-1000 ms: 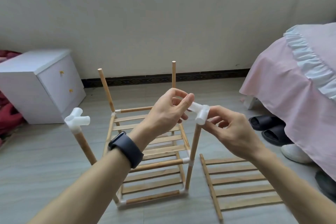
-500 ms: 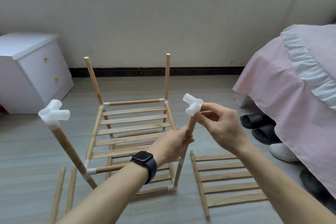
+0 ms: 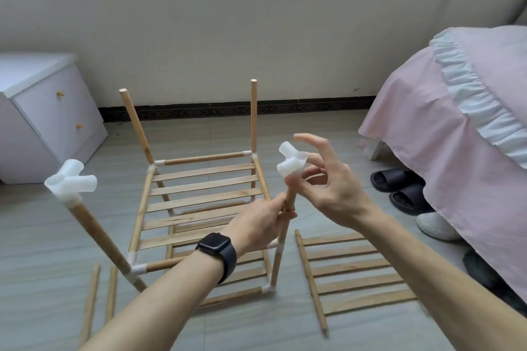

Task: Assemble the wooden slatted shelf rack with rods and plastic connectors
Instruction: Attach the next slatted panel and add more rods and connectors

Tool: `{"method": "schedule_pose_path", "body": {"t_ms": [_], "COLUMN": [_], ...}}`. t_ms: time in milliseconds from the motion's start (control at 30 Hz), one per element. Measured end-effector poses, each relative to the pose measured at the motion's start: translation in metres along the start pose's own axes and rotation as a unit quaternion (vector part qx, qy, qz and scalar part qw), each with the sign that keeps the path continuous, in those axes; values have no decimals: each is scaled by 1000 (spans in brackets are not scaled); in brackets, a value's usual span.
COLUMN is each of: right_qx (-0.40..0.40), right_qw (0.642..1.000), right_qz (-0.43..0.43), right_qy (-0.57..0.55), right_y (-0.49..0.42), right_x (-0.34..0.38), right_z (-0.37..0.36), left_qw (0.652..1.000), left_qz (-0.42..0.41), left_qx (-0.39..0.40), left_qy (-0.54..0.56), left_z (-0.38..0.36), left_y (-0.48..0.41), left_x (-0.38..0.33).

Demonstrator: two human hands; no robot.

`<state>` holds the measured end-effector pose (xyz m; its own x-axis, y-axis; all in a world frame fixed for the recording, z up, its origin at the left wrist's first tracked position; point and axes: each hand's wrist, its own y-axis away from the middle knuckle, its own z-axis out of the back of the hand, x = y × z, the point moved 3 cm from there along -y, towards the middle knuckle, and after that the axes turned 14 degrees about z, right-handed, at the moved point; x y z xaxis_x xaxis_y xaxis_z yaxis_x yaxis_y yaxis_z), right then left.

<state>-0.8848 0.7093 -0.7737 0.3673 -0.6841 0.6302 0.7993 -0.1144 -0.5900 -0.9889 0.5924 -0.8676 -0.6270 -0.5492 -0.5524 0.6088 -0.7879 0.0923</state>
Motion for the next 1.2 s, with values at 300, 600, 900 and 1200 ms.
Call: {"method": "schedule_pose_path", "body": {"t_ms": [300, 600, 900, 1200], "right_qx": [-34, -105, -31, 351], "right_qw": [966, 935, 996, 899], "right_qz": [181, 209, -83, -88], "right_qy": [179, 267, -31, 246], "right_y": [-3, 1, 39, 87], "right_x": [8, 12, -33, -87], "right_z": [11, -4, -13, -164], "left_qw": [1000, 1000, 998, 997], "left_qz": [-8, 6, 33, 79], "left_qx": [-1, 0, -10, 18], "left_qy": [-6, -19, -60, -11], "left_z": [-6, -4, 16, 49], "left_y": [-4, -4, 28, 113], "left_x": [5, 3, 0, 57]}}
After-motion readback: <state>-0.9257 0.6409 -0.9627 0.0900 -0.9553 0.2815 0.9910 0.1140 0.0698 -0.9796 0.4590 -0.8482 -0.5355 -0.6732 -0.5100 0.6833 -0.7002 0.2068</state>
